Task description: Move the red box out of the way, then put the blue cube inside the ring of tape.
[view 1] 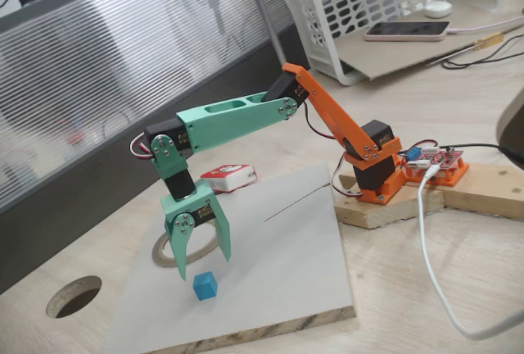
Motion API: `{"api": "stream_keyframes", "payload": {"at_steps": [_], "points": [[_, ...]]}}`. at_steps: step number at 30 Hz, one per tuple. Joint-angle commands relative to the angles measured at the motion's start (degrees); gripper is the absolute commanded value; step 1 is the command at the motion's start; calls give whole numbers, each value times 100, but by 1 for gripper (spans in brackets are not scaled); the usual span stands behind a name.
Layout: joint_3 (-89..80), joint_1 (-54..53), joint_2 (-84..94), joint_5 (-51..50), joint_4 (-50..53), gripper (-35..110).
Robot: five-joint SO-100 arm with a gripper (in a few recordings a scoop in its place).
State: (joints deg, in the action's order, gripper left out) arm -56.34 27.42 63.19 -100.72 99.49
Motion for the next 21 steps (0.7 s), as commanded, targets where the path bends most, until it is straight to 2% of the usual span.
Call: {"api": "stream_keyframes", "payload": {"at_steps": [1,6,16,21], "points": [[53,79,97,-53,53,51],[70,88,-527,-53,44,51],[79,79,-642,-53,35,51],[519,79,-668,-53,-457,51]]}}
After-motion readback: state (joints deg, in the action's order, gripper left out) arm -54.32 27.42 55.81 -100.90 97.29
